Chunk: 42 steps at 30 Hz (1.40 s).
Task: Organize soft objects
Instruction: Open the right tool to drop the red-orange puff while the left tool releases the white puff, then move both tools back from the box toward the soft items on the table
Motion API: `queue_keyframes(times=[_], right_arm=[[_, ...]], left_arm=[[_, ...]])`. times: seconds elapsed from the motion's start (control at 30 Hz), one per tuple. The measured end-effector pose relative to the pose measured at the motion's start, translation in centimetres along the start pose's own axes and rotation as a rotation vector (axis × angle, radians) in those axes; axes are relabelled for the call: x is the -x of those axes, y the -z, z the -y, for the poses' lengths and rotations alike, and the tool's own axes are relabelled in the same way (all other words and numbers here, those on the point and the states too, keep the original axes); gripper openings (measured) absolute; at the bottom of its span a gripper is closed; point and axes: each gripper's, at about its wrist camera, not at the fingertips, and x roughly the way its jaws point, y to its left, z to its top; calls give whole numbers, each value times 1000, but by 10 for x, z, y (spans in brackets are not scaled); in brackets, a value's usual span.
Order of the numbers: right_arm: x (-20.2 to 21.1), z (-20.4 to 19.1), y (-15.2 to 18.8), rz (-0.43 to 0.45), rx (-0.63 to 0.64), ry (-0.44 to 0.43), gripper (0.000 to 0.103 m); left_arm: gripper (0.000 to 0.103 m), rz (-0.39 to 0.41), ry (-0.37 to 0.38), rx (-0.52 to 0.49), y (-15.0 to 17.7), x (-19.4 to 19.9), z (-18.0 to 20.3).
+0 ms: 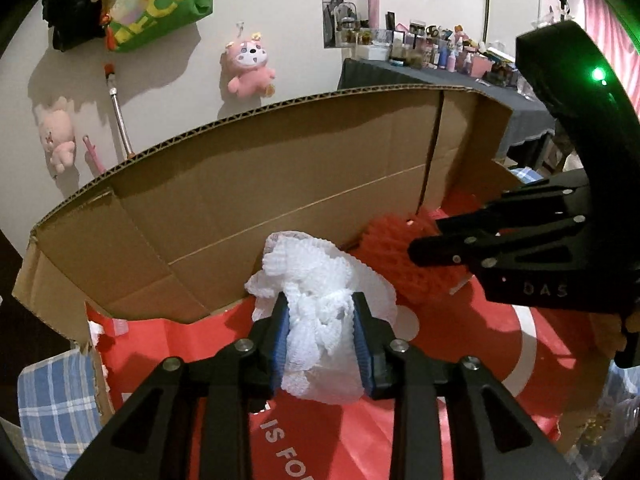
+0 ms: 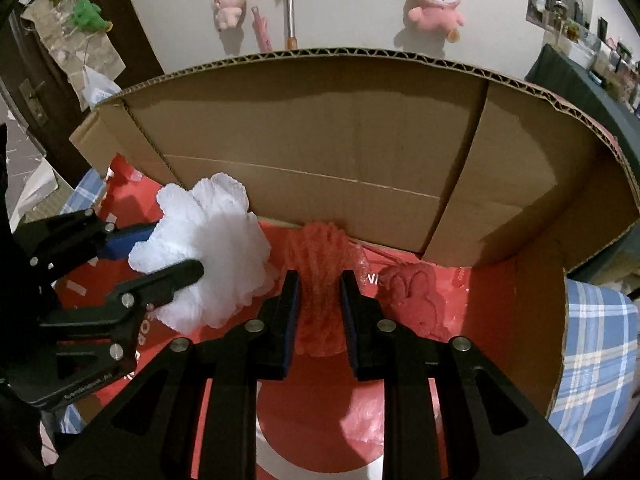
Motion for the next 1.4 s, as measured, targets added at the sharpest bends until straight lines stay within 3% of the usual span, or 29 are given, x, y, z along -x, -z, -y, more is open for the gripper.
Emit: queue_keyframes(times=[0.3,0.4,0.43,0.47,0.5,0.63,0.77,0.97,1.2,1.4], right_arm=[[-3,9,-5,-30,-45,14,24],[-4,10,-8,-35,-55,11,30],[-3,10,-8,-34,-56,16,41],[-3,10,-9,-33,-54,21,62],[-3,9,-8,-30,-49,30,68],[-1,7,-6,-14,-38,63,69],[1,8,-6,-14,-52,70,69],[23,4,0,31,-65,75,69],[89,-10,20,151,-59,88,71],[166,-33,54,286,-25,92,79]], left_arm=[[45,-8,13,18,2,1,-4],[52,-13,9,31,2,0,-5],[53,-15,10,36,3,0,-6],[55,-17,4,37,4,0,-6],[58,-17,2,35,4,0,-7],[65,-17,-17,38,6,1,-8],[80,-5,-35,53,9,6,-12],[88,22,-42,81,11,19,-15],[99,125,-42,136,11,70,-10],[103,254,-54,179,23,146,9]])
